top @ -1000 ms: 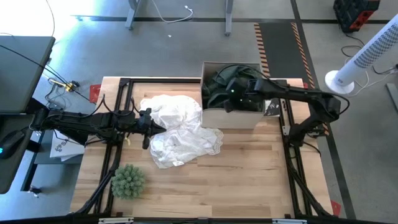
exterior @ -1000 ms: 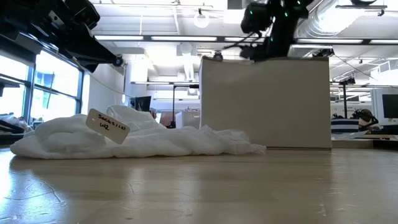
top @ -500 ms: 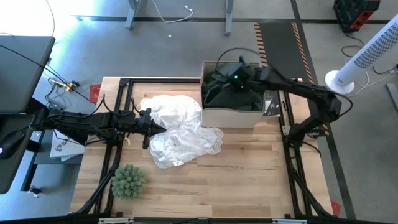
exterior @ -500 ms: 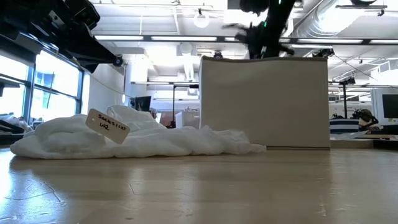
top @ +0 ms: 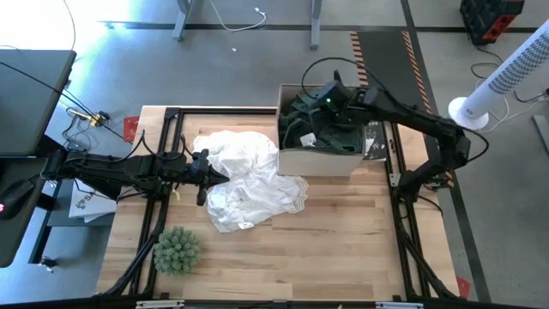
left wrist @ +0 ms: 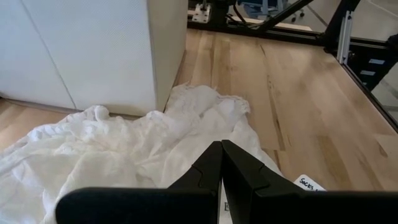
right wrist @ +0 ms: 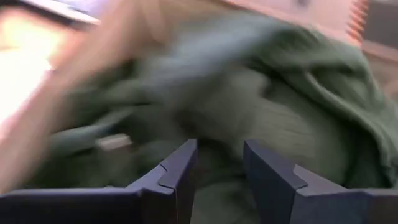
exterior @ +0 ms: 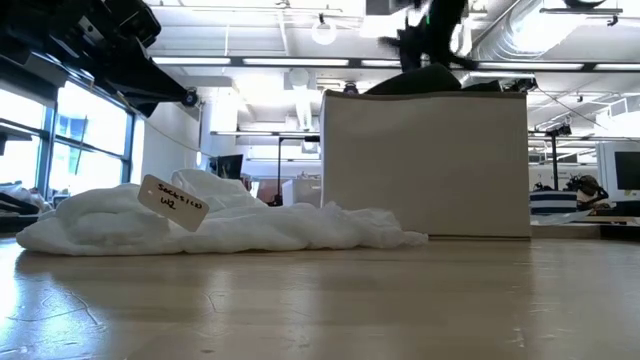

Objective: Sort clothes
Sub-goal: Put the green polo shirt into the laundry bin

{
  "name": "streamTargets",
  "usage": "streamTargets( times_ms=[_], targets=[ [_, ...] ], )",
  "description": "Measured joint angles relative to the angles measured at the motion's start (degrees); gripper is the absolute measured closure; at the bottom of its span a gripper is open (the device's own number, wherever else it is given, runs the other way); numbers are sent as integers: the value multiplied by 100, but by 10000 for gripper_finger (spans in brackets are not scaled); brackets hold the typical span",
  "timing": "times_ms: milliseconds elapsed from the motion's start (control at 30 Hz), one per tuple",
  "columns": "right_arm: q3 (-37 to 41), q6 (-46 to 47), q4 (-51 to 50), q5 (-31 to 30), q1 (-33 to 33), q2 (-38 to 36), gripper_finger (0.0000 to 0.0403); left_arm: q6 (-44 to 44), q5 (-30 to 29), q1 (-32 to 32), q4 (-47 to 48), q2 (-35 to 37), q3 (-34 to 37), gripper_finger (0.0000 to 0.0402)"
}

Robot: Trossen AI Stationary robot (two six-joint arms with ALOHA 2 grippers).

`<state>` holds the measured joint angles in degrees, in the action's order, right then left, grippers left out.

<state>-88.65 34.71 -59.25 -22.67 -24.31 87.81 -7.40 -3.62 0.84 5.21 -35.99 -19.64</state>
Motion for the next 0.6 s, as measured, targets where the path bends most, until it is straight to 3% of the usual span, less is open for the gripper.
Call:
streamTargets(
  times_ms=[100, 300, 433, 600],
  targets=[
    [1049, 253, 885, 13, -344, 7, 275, 3, 0, 1, -52, 0, 0, 394],
    [2877, 507, 3173, 1258, -804, 359, 275, 109, -9, -1, -104, 0, 0, 394],
    [2944, 402, 3260, 1527, -902, 540, 275, 109, -13, -2, -111, 0, 1, 394],
    [1915, -15, 1971, 1544, -870, 430, 275, 107, -15, -2, -124, 0, 0, 394]
  ],
)
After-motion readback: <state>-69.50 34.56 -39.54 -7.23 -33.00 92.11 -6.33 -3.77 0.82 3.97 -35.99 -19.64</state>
